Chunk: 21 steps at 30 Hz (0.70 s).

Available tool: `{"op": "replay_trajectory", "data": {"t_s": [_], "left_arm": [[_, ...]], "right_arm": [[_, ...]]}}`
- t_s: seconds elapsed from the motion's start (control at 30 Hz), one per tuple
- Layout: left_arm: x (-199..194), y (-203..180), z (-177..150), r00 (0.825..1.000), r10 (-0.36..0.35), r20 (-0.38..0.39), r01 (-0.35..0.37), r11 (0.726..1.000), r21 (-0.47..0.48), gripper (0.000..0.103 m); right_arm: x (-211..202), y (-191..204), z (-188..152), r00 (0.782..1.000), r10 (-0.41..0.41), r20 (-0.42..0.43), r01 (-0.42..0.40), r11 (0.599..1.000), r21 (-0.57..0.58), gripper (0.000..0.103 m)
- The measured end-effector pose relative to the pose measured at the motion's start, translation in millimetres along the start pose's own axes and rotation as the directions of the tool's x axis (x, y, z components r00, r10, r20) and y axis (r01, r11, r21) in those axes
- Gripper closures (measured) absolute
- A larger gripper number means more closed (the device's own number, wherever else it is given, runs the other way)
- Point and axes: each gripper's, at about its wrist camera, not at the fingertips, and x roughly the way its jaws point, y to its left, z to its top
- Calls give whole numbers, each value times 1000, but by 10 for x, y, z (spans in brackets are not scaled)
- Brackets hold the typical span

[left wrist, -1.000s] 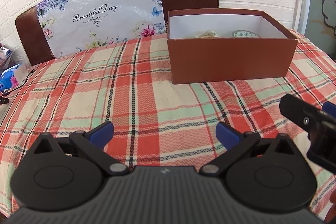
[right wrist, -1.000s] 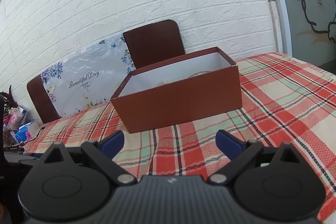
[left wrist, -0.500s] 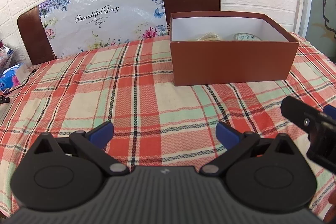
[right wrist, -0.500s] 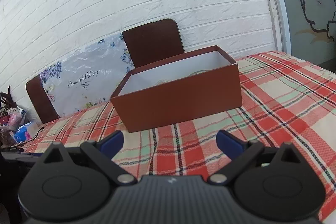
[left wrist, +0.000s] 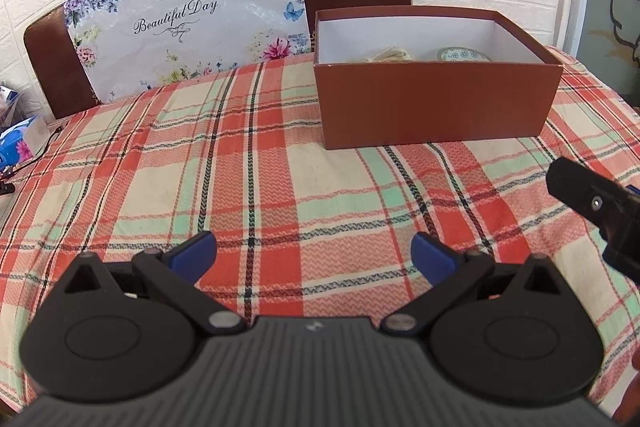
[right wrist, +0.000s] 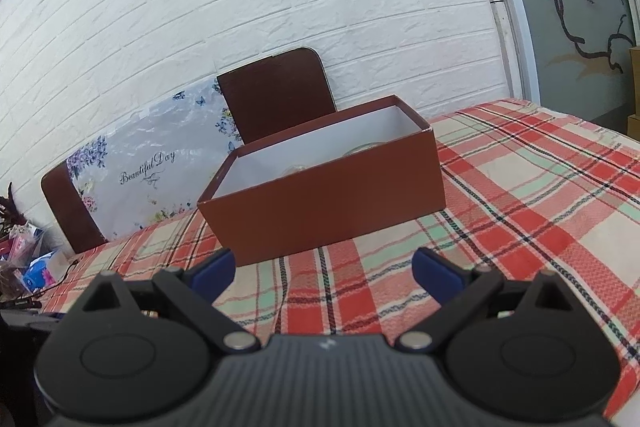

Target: Organize objects

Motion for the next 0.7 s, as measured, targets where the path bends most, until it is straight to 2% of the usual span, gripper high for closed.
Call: {"op": "replay_trajectory", "data": {"t_s": [0.7], "left_arm": [[17,6,-4,1000,-5,-16,5,1000,2,0]], "right_arm": [[40,-34,-36,1000,-11,-16,11,1000,13,4]]}}
